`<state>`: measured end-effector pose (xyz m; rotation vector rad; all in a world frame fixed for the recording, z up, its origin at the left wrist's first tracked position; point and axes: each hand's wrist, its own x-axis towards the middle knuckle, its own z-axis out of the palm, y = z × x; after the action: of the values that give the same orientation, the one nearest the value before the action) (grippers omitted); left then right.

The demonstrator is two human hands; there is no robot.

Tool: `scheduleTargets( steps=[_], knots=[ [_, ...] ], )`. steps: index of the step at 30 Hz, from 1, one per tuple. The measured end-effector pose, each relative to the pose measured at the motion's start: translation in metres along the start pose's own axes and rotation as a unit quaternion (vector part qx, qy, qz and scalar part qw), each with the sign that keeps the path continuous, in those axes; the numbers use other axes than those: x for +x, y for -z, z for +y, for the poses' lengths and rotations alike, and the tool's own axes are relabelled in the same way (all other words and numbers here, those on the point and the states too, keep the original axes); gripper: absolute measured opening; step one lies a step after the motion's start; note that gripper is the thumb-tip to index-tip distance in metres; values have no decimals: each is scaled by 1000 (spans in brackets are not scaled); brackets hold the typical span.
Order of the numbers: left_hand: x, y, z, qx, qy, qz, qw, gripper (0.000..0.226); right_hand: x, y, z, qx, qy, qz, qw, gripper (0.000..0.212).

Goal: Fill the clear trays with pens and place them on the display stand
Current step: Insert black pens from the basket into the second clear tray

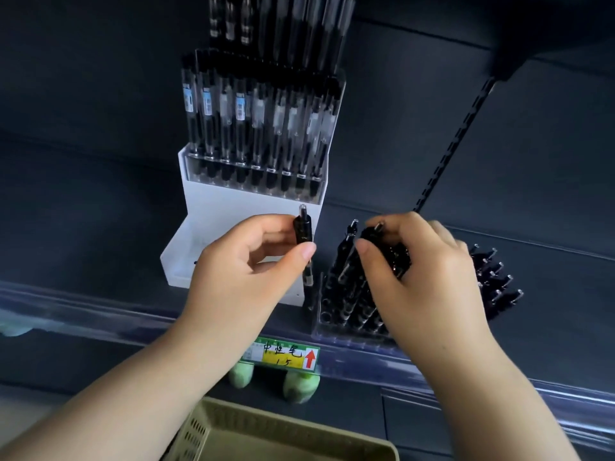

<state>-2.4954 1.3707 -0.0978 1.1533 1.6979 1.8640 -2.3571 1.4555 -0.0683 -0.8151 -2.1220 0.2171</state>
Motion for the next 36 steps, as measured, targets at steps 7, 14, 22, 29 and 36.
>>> scheduleTargets(
  steps=[7,14,22,29,36],
  knots=[
    [7,-3,-3,-19,21,9,1000,16,2,-2,2,8,-7,-7,1000,15],
    [9,-3,-4,-25,19,14,999,16,3,-4,3,-2,1,-1,1000,18],
    [8,0,-3,-34,16,13,999,16,0,-8,3,-38,8,1,999,24],
    [7,-1,-3,-28,18,6,999,16,0,-6,7,-75,29,4,997,3],
    [5,-4,-3,-19,3,-11,1000,20,-2,-5,2,-117,55,7,992,6]
  ],
)
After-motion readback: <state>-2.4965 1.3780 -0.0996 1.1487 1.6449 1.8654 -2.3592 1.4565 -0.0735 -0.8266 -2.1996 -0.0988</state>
